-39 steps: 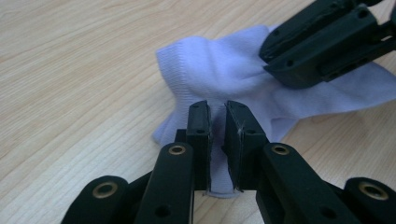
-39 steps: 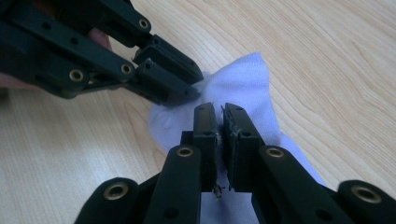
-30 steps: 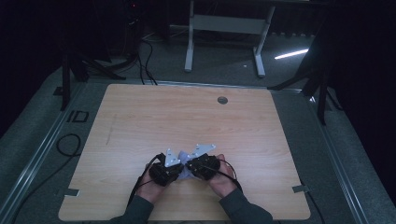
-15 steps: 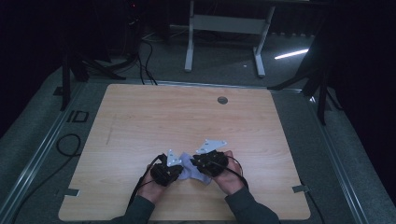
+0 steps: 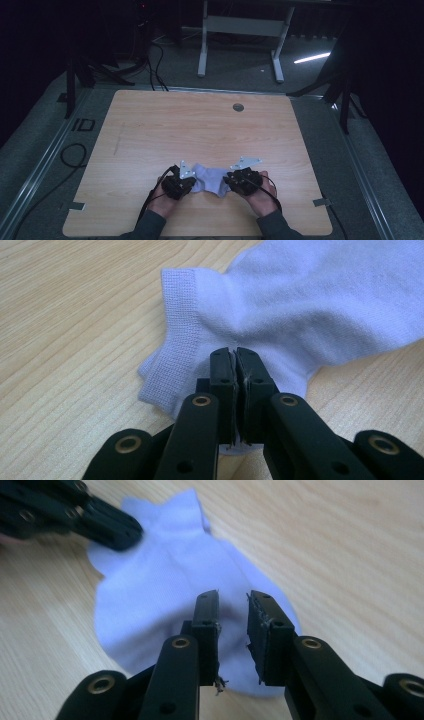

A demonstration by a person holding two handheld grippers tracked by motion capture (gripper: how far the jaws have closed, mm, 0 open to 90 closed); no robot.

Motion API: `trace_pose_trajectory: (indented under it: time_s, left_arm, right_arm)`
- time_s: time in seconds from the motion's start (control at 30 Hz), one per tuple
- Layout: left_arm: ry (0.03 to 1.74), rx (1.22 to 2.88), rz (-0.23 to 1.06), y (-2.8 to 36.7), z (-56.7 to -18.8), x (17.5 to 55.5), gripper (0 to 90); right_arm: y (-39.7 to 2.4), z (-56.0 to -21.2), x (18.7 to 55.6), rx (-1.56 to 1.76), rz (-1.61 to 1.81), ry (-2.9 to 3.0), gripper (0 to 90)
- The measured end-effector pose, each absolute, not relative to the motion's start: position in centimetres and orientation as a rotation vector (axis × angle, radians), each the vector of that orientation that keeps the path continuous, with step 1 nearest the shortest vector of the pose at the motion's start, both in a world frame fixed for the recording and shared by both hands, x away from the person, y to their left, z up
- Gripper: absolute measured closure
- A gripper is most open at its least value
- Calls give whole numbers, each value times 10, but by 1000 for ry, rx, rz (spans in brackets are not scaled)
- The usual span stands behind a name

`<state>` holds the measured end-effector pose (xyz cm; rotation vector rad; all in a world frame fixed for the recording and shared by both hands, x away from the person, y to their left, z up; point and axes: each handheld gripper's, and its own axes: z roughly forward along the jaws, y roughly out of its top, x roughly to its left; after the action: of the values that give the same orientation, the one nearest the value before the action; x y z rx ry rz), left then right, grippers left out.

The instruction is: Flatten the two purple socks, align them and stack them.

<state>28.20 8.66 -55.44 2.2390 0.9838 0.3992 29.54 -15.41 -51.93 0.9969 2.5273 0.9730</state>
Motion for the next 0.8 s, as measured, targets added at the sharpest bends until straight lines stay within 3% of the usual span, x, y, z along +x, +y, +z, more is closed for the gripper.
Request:
trace_pose_trajectory:
  time_s: [0.23,0.4,0.67,0.8]
  left_arm:
    - [980,2244,401,87,-554,282,864]
    - [980,2241,399,87,-554,282,864]
    - [979,2239,399,87,-555,282,864]
    - [978,2239,400,87,-555,282,865]
  right_arm:
    - [-156,-538,298,1118,970,2563,613]
    - [-150,-544,302,1136,967,2585,604]
    - [-145,-547,303,1124,949,2612,824]
    - [-146,-541,300,1105,951,2597,846]
